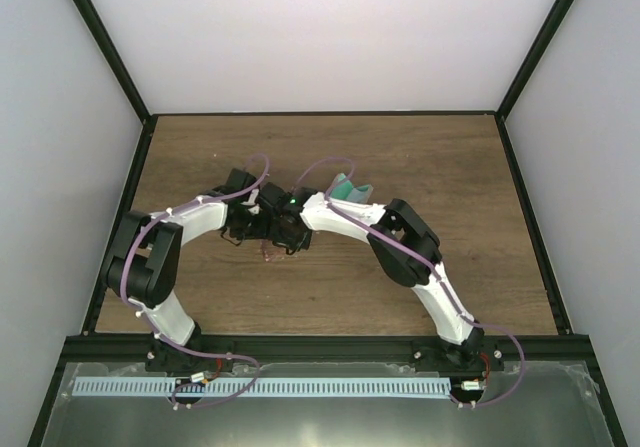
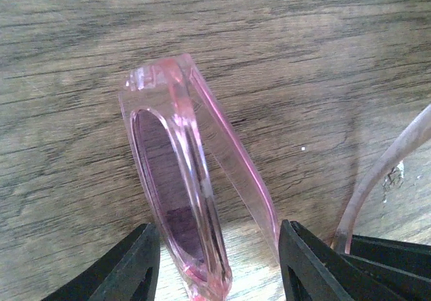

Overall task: Organize the sunglasses
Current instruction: Fold the sunglasses at the center of the board.

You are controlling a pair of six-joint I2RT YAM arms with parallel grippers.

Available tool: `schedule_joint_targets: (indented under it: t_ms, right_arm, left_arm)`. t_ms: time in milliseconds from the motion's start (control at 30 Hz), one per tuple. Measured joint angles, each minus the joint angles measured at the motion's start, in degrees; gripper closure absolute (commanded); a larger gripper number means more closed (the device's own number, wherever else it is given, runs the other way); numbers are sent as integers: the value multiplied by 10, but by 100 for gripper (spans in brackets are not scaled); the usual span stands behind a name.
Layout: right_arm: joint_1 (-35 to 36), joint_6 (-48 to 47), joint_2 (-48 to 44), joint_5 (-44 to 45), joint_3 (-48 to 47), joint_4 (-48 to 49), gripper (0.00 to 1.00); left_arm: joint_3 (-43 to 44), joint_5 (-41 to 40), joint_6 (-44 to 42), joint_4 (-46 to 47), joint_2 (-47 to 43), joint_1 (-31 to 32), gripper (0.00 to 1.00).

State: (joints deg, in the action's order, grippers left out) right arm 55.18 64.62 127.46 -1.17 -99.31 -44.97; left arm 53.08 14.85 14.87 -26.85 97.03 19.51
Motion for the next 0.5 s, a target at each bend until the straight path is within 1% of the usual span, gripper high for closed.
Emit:
schedule_joint_targets:
  t_ms: [100,167,233,300,333,400,433,500]
  right_arm:
    - [0,-26,1,6,-2,0,81]
    - [0,-38,1,12,-2,0,83]
    - [1,-47,1,17,-2,0,84]
    - [2,-51,-1,23,1,1,85]
    - [3,-54,-4,25,7,6,85]
    - [5,-57,-11,28,20,17,84]
    - [7,-57,-14,29,24,19,82]
    - [10,-59,-16,29,28,20,80]
  left_arm:
    - [0,4,-4,0,0,-1,51]
    - [1,5,-6,0,0,-1,52]
    - [1,4,-6,-1,-1,-1,56]
    - [0,1,-4,-4,-4,0,64]
    - [-2,0,-2,-7,-7,1,64]
    - [-5,-5,0,-12,-19,5,64]
    - [-5,-6,1,-15,-30,8,64]
    - [-5,-9,1,-17,-50,10,60]
